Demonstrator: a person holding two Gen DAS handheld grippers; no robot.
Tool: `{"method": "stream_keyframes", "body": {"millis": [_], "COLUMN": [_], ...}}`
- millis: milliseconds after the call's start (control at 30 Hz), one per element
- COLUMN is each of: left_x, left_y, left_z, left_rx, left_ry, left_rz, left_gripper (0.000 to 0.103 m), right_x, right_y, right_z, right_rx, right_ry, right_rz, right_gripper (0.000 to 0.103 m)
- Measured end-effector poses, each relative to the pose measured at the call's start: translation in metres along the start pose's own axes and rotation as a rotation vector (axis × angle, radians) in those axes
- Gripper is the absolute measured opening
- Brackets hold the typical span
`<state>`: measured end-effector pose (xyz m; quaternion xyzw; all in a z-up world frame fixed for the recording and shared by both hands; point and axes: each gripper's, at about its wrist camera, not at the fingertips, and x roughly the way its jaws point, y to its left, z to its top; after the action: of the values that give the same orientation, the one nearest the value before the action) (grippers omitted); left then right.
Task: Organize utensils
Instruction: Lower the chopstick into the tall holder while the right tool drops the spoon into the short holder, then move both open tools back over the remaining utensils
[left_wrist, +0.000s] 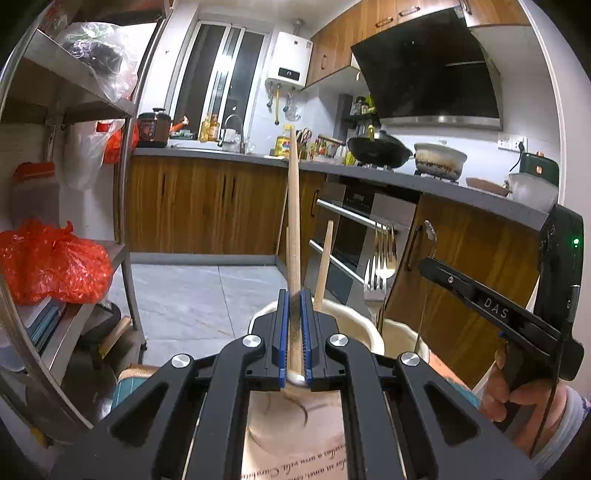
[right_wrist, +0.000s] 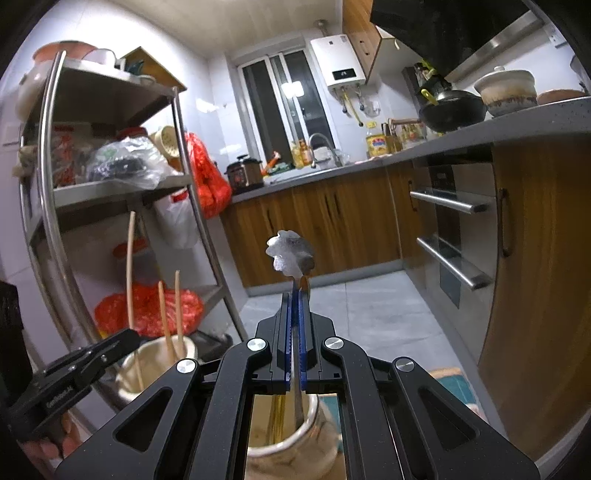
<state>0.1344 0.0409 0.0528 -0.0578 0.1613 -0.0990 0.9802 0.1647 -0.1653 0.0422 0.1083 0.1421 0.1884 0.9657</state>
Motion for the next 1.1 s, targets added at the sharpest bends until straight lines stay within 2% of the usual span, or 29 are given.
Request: {"method": "stream_keyframes", "body": {"millis": [133, 400, 533, 767, 1000, 1067, 1100], "left_x": [0.001, 0.0, -0.001, -0.003, -0.008, -0.01, -0.011], "left_y": [-0.001, -0.006, -0.004, 0.003, 0.007, 0.008, 0.008], "left_z": [-0.005, -0.007, -0.006, -0.003, 0.0, 0.001, 0.001], "left_rx": [0.003, 0.038, 0.033, 0.016, 0.019, 0.023, 0.026], "left_ry": [0.039, 0.048, 0.044, 0.039, 0.03, 0.027, 0.025], "left_rz": [0.01, 0.034, 0.041, 0.052, 0.064, 0.068, 0.071], "left_gripper": [0.006, 0.008, 0.022, 0.026, 0.027, 0.03, 0.035], "right_x": [-0.001, 0.005, 0.011, 0.023, 0.022, 0.018, 0.016], "right_y": [0.004, -0.002, -0.006, -0.01, -0.015, -0.015, -0.016], "right_z": [-0.008, -0.018, -0.019, -0.021, -0.021, -0.018, -0.017], "right_rx": [-0.007, 0.017, 0.031, 0.043, 0.055, 0.059, 0.064], "right_ry": [0.039, 0.095, 0.1, 0.115, 0.118, 0.107, 0.102], "right_rz": [-0.01, -0.045, -0.041, -0.038, -0.042, -0.043, -0.042], "right_gripper": [0.004, 0.004, 0.004, 0.004, 0.012, 0.023, 0.026]}}
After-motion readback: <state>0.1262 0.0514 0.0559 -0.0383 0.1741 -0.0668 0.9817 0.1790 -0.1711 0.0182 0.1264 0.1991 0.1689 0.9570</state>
